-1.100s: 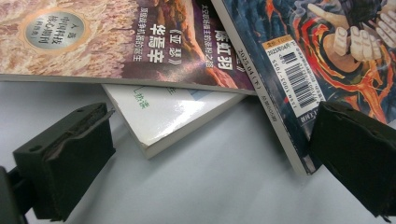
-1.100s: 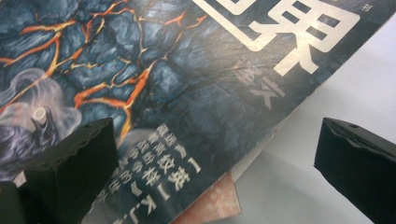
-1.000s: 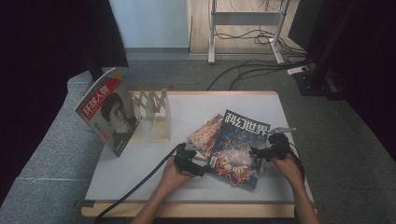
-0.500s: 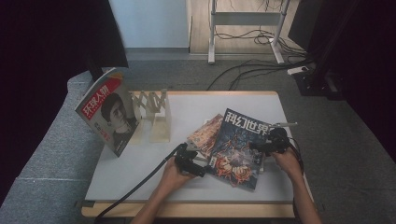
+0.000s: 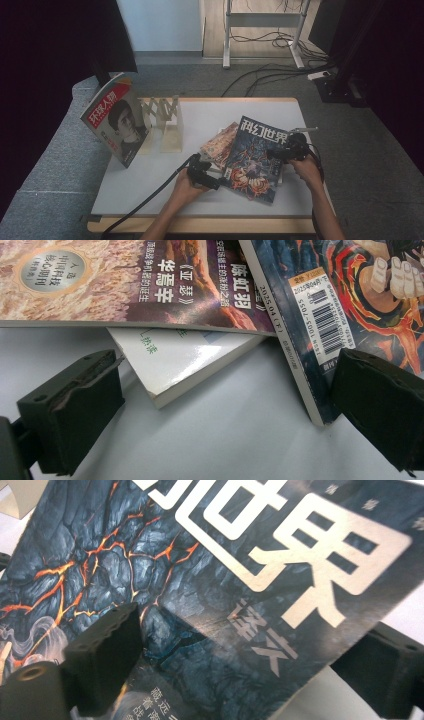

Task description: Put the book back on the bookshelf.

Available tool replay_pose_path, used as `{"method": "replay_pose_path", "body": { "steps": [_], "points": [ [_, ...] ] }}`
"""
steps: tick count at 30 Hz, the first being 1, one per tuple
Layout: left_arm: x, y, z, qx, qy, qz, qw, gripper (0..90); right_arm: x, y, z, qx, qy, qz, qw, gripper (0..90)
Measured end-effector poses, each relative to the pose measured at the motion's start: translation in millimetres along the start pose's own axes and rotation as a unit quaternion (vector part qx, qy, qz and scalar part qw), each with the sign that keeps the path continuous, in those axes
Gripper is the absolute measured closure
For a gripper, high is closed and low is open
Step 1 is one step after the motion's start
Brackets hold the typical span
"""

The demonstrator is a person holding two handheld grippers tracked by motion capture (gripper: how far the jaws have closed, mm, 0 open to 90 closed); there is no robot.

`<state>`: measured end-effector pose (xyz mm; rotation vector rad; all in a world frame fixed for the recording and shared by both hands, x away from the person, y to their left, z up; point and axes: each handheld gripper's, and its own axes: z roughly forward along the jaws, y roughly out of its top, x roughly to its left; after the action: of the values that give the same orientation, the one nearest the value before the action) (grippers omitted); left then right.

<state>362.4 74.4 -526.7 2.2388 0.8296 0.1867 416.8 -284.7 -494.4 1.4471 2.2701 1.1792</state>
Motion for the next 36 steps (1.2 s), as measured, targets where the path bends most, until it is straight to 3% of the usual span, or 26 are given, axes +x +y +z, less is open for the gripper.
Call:
{"method": "replay_pose_path", "body": {
  "steps": [5,9,12,16,20,25,36],
  "points": [
    [0.4,-0.5,-0.5,-0.002,-0.006,-0.001,1.0000,1.1,-1.0,2.9,-11.4,-0.011,-0.003,0.000,0.9999,26.8],
    [-0.4,-1.3,-0.8,-0.005,-0.003,-0.001,1.0000,2.4,-3.2,5.6,-23.5,-0.025,-0.009,0.001,0.9997,50.7],
    [-0.3,-1.3,-0.8,-0.005,-0.004,-0.001,1.0000,2.4,-3.9,7.5,-31.0,-0.034,-0.005,0.002,0.9994,63.8],
    [-0.5,-1.9,-1.1,-0.007,-0.004,-0.002,1.0000,2.7,0.4,10.9,-36.8,-0.034,-0.006,0.000,0.9994,72.5],
    [-0.7,-2.9,-1.6,-0.010,-0.004,-0.007,0.9999,3.2,8.5,14.5,-40.4,-0.032,-0.018,-0.013,0.9993,77.2],
    [-0.7,-4.4,-3.0,-0.015,-0.007,-0.006,0.9998,3.5,18.8,19.6,-49.6,-0.039,-0.016,-0.032,0.9986,79.9],
    [-4.2,-6.6,-5.7,-0.026,0.001,0.027,0.9993,3.3,52.5,34.8,-68.0,-0.056,-0.023,-0.089,0.9942,81.1]
  ]
}}
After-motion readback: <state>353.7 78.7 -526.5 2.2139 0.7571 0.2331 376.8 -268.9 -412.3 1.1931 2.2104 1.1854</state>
